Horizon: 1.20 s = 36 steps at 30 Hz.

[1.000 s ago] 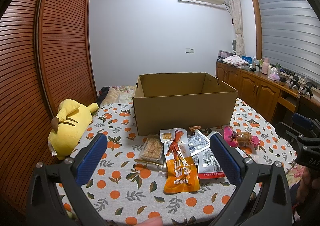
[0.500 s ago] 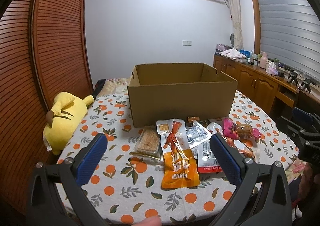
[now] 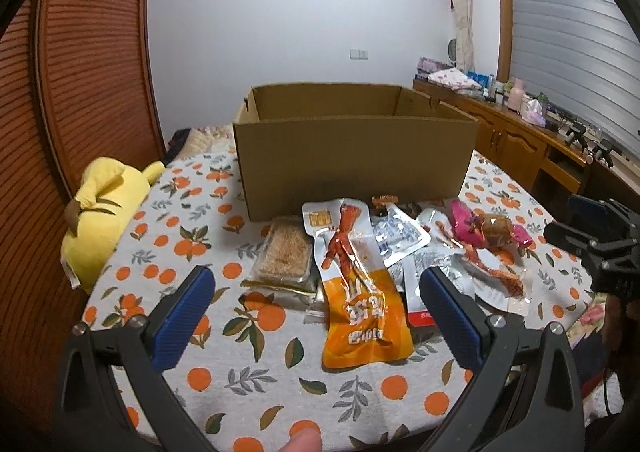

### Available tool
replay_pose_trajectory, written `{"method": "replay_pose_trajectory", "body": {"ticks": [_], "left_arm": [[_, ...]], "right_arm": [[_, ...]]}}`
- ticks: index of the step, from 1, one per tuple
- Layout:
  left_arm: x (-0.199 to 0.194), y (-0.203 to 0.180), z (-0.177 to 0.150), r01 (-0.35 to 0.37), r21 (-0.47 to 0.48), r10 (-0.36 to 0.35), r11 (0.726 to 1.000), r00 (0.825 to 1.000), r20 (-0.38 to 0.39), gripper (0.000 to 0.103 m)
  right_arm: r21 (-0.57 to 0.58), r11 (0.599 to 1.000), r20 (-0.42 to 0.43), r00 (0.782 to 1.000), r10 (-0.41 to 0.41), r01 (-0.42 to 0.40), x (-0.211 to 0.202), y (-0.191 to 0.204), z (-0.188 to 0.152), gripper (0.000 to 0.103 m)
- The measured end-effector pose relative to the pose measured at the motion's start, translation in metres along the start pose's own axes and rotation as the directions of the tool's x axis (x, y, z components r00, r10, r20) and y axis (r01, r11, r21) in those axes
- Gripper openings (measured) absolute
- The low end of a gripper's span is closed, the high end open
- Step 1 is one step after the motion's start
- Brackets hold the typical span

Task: Organize snacks
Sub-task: 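Grasp the orange chicken-feet pouch with left tool while right tool grasps the pink egg packet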

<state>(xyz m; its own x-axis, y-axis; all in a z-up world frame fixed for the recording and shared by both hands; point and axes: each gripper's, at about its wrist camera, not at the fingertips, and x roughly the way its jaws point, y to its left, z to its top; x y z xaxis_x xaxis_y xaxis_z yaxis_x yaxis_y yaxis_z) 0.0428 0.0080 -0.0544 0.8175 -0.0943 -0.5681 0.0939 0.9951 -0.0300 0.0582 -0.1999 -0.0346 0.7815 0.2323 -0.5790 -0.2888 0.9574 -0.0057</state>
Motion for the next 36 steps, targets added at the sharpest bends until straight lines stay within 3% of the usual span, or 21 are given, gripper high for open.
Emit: {"method": "replay_pose_trajectory", "body": {"ticks": [8, 13, 19, 24, 28, 32, 36], "left_arm": [[0.027, 0.002, 0.002, 0.05, -0.007, -0.05, 0.999, 0.995, -0.082, 0.102], [0.041, 0.003, 0.003, 0.058, -0.014, -0.059, 0.998, 0.991, -0.122, 0.102], [0.06, 0.005, 0.005, 0.098, -0.036, -0.103, 0.995, 0.977, -0.186, 0.101], [0.074, 0.002, 0.012, 0.142, -0.051, -0.15, 0.988, 0.961, -0.231, 0.095], [0.087, 0.001, 0.02, 0.185, -0.076, -0.199, 0.98, 0.941, -0.274, 0.083], [0.102, -0.003, 0.029, 0.186, -0.066, -0.198, 0.98, 0.925, -0.324, 0.075], [0.113, -0.005, 0.036, 0.18, -0.042, -0.183, 0.983, 0.916, -0.358, 0.075]], "right_arm": [[-0.037, 0.996, -0.111, 0.991, 0.075, -0.08, 0.041, -0.023, 0.013, 0.082], [-0.079, 0.991, -0.237, 0.968, 0.086, -0.107, 0.081, -0.032, 0.012, 0.076], [-0.116, 0.983, -0.317, 0.943, 0.101, -0.144, 0.104, -0.035, 0.01, 0.073], [-0.092, 0.981, -0.328, 0.935, 0.134, -0.173, 0.117, -0.039, 0.007, 0.067], [-0.076, 0.982, -0.322, 0.936, 0.14, -0.173, 0.121, -0.042, -0.001, 0.064], [-0.079, 0.984, -0.322, 0.938, 0.129, -0.163, 0.121, -0.041, 0.0, 0.063], [-0.088, 0.984, -0.321, 0.94, 0.119, -0.155, 0.121, -0.039, -0.002, 0.063]]}}
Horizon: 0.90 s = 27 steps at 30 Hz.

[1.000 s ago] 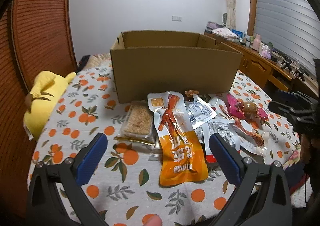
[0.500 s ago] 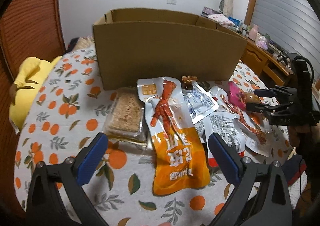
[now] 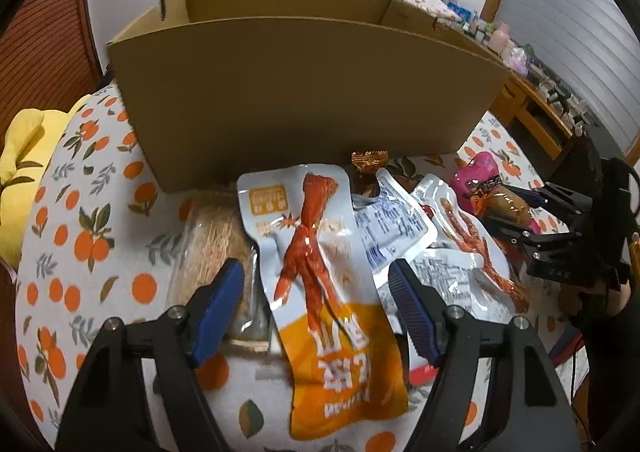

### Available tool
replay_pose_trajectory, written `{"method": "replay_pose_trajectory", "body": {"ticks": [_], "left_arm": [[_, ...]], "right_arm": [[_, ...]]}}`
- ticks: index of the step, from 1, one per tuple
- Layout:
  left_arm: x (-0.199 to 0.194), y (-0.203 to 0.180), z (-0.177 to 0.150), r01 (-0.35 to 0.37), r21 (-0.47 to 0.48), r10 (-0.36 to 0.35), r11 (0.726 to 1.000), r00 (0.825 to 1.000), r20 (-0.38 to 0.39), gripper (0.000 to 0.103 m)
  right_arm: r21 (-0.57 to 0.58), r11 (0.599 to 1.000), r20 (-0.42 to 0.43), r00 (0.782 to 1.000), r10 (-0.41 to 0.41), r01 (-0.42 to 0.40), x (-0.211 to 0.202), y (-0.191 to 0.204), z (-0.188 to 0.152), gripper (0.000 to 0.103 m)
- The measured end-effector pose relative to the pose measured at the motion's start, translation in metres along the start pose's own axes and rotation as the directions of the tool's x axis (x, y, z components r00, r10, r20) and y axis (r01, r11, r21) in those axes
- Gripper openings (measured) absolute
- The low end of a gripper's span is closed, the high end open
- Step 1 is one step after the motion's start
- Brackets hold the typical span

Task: Organize snacks
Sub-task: 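Grasp the orange chicken-feet pouch with left tool while right tool grasps the pink egg packet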

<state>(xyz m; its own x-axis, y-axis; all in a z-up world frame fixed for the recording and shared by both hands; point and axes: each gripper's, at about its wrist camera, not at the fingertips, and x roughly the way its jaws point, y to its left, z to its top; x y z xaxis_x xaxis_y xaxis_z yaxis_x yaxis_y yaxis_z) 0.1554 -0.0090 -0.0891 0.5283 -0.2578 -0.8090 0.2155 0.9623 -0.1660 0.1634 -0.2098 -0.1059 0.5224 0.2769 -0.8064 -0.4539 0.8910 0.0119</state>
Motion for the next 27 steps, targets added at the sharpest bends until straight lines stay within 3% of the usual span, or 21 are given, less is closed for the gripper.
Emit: {"method": "replay_pose_trajectory", "body": {"ticks": [13, 17, 22, 27], "left_arm": [[0.024, -0.002, 0.02, -0.052, 0.088, 0.058, 0.995, 0.996, -0.068, 0.078], [0.024, -0.003, 0.018, -0.056, 0.137, 0.066, 0.989, 0.996, -0.067, 0.071], [0.019, 0.003, 0.02, -0.012, 0.137, 0.024, 0.991, 0.997, -0.08, 0.062], [0.024, 0.008, 0.03, -0.017, 0.136, 0.03, 0.991, 0.995, -0.095, 0.067]], "right_arm": [[0.002, 1.0, 0.0, 1.0, -0.002, 0.002, 0.0, 0.0, 0.0, 0.064], [0.003, 1.0, 0.0, 1.0, -0.002, 0.002, 0.0, 0.0, 0.0, 0.064], [0.001, 1.0, 0.002, 1.0, -0.004, 0.004, 0.001, 0.0, -0.001, 0.064], [0.0, 1.0, 0.001, 1.0, -0.003, 0.003, 0.001, 0.0, -0.001, 0.065]]}}
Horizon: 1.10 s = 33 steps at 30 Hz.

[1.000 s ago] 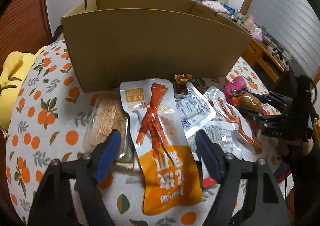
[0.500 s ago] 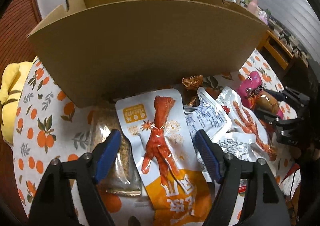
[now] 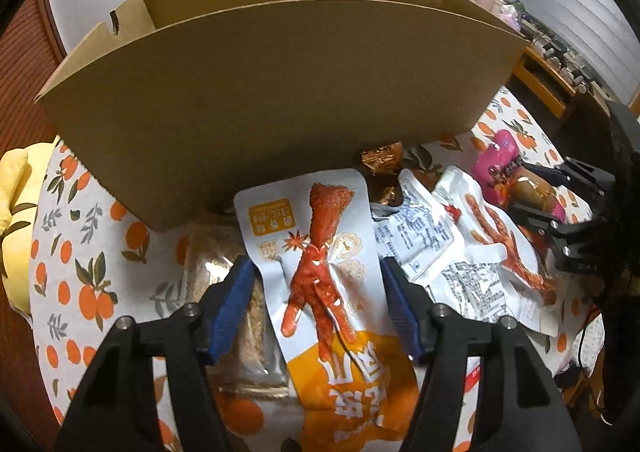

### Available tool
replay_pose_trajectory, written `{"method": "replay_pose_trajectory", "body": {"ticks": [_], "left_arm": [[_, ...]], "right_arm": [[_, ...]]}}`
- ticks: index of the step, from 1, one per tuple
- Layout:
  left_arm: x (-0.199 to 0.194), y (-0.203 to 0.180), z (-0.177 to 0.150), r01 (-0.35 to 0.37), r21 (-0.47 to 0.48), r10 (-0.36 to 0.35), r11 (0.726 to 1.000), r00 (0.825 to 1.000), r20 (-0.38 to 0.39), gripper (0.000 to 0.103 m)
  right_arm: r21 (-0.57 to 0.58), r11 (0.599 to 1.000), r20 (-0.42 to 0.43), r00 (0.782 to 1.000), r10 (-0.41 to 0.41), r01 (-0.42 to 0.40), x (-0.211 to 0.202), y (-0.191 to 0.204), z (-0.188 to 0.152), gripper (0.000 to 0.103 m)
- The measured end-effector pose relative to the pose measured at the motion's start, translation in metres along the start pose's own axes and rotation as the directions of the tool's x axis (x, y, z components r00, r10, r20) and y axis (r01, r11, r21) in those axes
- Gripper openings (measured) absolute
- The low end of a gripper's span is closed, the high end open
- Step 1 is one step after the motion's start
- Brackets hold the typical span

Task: Organize snacks
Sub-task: 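Grasp the orange chicken-feet pouch with left tool while right tool grasps the pink egg packet, then lift both packets over the box rim with both tools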

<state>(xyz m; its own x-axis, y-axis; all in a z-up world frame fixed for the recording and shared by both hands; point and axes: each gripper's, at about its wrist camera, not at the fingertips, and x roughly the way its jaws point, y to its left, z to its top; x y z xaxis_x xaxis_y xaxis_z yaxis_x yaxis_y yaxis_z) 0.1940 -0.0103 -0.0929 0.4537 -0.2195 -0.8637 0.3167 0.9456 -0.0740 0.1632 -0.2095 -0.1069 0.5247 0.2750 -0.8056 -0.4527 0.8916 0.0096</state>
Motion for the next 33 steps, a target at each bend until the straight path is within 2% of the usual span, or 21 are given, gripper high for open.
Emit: {"method": "replay_pose_trajectory", "body": {"ticks": [2, 3, 12, 14, 17, 20, 30, 33], "left_arm": [[0.005, -0.001, 0.005, -0.016, 0.019, 0.016, 1.0, 1.0, -0.008, 0.074], [0.006, -0.002, 0.008, -0.024, 0.025, 0.024, 0.999, 1.0, -0.007, 0.074], [-0.01, 0.0, 0.007, -0.014, 0.023, 0.013, 1.0, 0.999, 0.035, 0.054], [-0.015, 0.004, 0.003, -0.012, 0.017, 0.011, 1.0, 0.999, 0.047, 0.052], [-0.02, 0.01, -0.002, 0.0, 0.001, 0.0, 1.0, 0.998, 0.07, 0.051], [-0.027, 0.016, -0.008, 0.022, -0.012, -0.021, 1.0, 0.995, 0.102, 0.051], [-0.058, 0.027, -0.027, 0.101, -0.014, -0.095, 0.995, 0.972, 0.216, 0.051], [-0.076, 0.031, -0.028, 0.115, -0.006, -0.109, 0.993, 0.958, 0.265, 0.051]], "right_arm": [[-0.001, 1.0, 0.0, 1.0, 0.0, 0.0, 0.0, 0.0, 0.0, 0.065], [-0.001, 1.0, 0.0, 1.0, 0.0, 0.0, 0.0, 0.0, 0.0, 0.066], [-0.007, 1.0, -0.001, 1.0, 0.004, -0.004, 0.002, 0.0, 0.001, 0.067], [-0.012, 1.0, -0.001, 1.0, 0.006, -0.006, 0.001, 0.0, 0.001, 0.064], [-0.034, 0.999, 0.006, 1.0, 0.009, -0.009, -0.002, 0.003, 0.001, 0.051], [-0.03, 1.0, 0.011, 1.0, 0.009, -0.008, -0.005, 0.003, 0.0, 0.046], [-0.007, 1.0, 0.035, 0.999, -0.028, 0.028, -0.025, 0.004, 0.0, 0.044], [0.004, 0.999, 0.054, 0.998, -0.041, 0.041, -0.037, 0.007, 0.003, 0.044]]}}
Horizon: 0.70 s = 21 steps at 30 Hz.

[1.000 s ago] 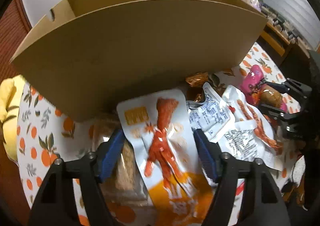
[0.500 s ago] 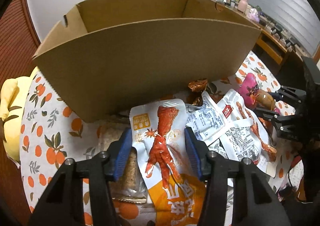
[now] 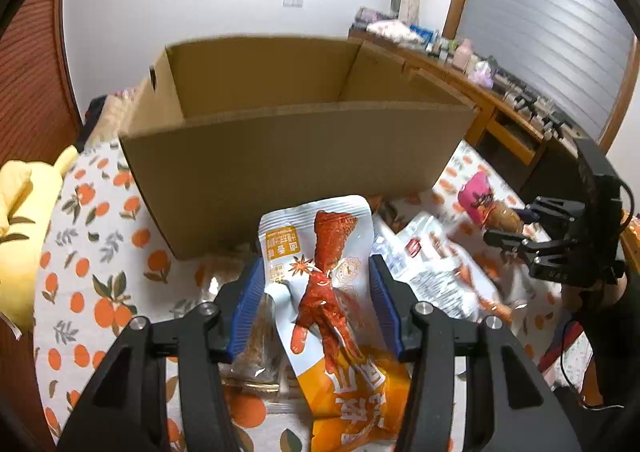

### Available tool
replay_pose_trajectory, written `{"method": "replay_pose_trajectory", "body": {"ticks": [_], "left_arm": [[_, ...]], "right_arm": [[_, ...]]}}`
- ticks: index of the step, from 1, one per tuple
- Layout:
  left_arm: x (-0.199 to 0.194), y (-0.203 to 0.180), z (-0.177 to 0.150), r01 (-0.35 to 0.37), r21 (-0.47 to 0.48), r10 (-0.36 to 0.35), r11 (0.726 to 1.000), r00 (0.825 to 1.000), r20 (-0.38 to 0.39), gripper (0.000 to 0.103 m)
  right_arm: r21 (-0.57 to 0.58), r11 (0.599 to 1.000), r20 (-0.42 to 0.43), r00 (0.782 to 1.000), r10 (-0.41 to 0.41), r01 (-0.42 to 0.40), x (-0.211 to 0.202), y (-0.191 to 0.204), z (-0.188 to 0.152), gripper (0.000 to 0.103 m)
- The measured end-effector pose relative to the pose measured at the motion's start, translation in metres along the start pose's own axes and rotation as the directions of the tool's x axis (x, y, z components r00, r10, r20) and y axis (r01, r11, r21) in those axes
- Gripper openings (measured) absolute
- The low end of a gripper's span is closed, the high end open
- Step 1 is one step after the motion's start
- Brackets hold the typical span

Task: Organize snacks
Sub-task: 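Lift both packets over the box rim with both tools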

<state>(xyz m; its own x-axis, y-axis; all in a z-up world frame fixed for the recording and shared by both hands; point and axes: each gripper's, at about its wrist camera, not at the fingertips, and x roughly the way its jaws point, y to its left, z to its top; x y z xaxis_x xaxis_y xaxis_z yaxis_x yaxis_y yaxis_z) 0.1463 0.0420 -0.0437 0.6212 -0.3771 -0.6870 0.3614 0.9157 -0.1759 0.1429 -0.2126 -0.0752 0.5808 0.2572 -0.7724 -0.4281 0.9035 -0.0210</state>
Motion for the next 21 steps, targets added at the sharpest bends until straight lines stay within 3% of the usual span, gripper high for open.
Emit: {"method": "replay_pose_trajectory", "body": {"ticks": [9, 21], "left_arm": [[-0.031, -0.014, 0.041, 0.049, 0.043, -0.054, 0.998, 0.992, 0.114, 0.051], [-0.048, -0.011, 0.098, 0.031, 0.1, -0.052, 0.994, 0.975, 0.214, 0.051]], "right_arm": [[-0.032, 0.999, 0.077, 0.997, -0.011, 0.014, -0.037, 0.013, 0.024, 0.044], [-0.101, 0.995, 0.174, 0.985, 0.014, 0.004, -0.063, 0.022, 0.065, 0.044]]}}
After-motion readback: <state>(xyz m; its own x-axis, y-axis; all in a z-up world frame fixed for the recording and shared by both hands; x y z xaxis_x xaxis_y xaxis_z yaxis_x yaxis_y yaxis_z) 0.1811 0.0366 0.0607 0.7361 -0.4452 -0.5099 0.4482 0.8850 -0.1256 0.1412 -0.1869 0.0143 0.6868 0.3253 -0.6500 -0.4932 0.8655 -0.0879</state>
